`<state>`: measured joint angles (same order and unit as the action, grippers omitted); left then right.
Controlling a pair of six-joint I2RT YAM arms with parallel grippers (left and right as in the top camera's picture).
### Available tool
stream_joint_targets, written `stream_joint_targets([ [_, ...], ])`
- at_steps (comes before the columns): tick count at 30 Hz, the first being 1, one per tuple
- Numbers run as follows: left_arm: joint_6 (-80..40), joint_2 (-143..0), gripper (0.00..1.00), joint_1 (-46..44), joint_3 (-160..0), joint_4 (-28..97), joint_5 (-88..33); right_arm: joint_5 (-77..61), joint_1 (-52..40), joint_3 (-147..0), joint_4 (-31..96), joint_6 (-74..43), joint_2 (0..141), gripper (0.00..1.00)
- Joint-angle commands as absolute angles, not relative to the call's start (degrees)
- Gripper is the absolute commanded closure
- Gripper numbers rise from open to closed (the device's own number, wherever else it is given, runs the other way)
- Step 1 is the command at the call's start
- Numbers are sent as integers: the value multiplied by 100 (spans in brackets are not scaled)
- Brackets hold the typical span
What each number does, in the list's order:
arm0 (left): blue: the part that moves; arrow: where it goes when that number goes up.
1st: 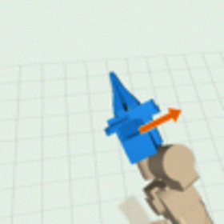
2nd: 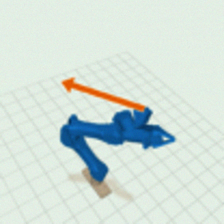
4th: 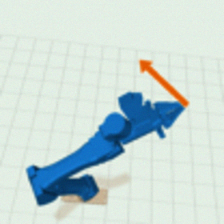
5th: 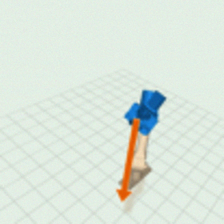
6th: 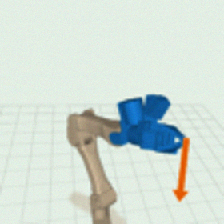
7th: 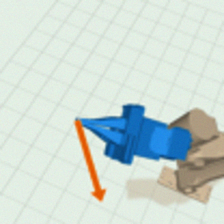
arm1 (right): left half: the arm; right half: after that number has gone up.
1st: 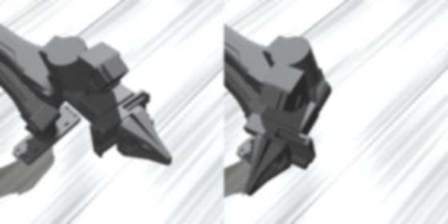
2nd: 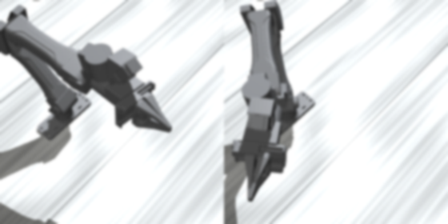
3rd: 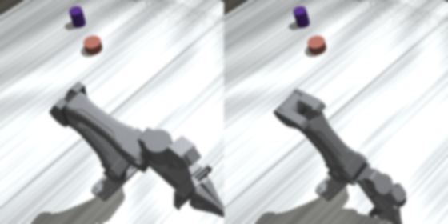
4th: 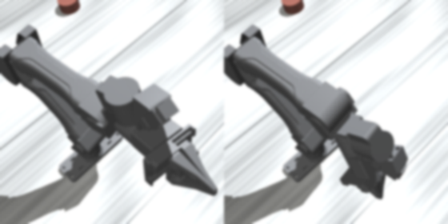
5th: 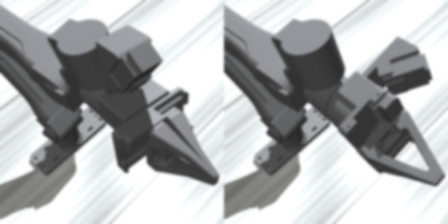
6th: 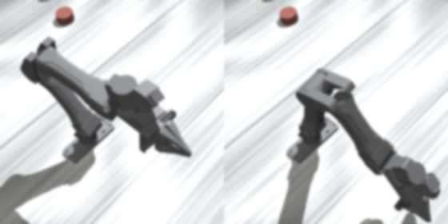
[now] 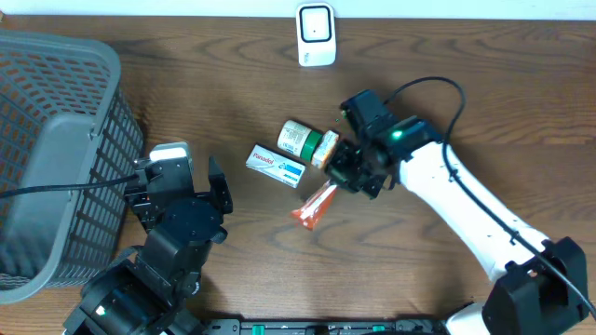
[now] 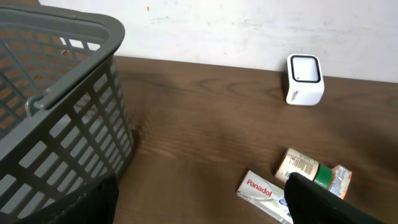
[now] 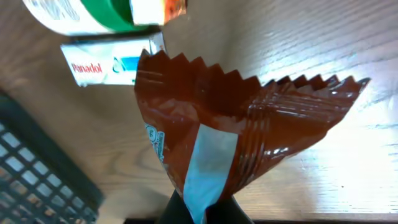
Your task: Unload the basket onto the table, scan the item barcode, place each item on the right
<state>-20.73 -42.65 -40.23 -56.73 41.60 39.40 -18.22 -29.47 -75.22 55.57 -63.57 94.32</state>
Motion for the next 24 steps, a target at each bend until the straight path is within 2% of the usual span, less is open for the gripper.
stream_joint_targets([
  [1, -2016, -4259, 14, -4018, -5697, 4156, 4053, -2473, -2683, -7789, 5640, -6163, 9327, 99],
  [6, -2016, -4259, 14, -4018, -5697, 4156, 4053, -2792, -2523, -8219, 5671, -5717, 8936, 99],
  [10, -2016, -4259, 14, -4018, -5697, 4156, 4053, -2311, -2517, -8287, 5402, -5343, 8565, 99],
  [13, -2016, -4259, 14, -4018, -5697, 4156, 4051, -967, -2644, -8270, 4589, -3865, 8562, 99],
  [14, -2016, -4259, 14, -4018, -5697, 4156, 4053, 137, -2757, -8261, 4276, -3378, 8624, 99],
  [17, -2016, -4259, 14, -4018, -5697, 4156, 4051, 1787, -2893, -8261, 3625, -3157, 8871, 99],
  [19, -2016, -4259, 14, -4018, -5697, 4156, 4053, 2257, -2893, -8261, 2902, -2683, 9111, 99],
  [24, -2016, -4259, 14, -4018, -5697, 4156, 4053, 2344, -2886, -8259, 392, -917, 10053, 99],
])
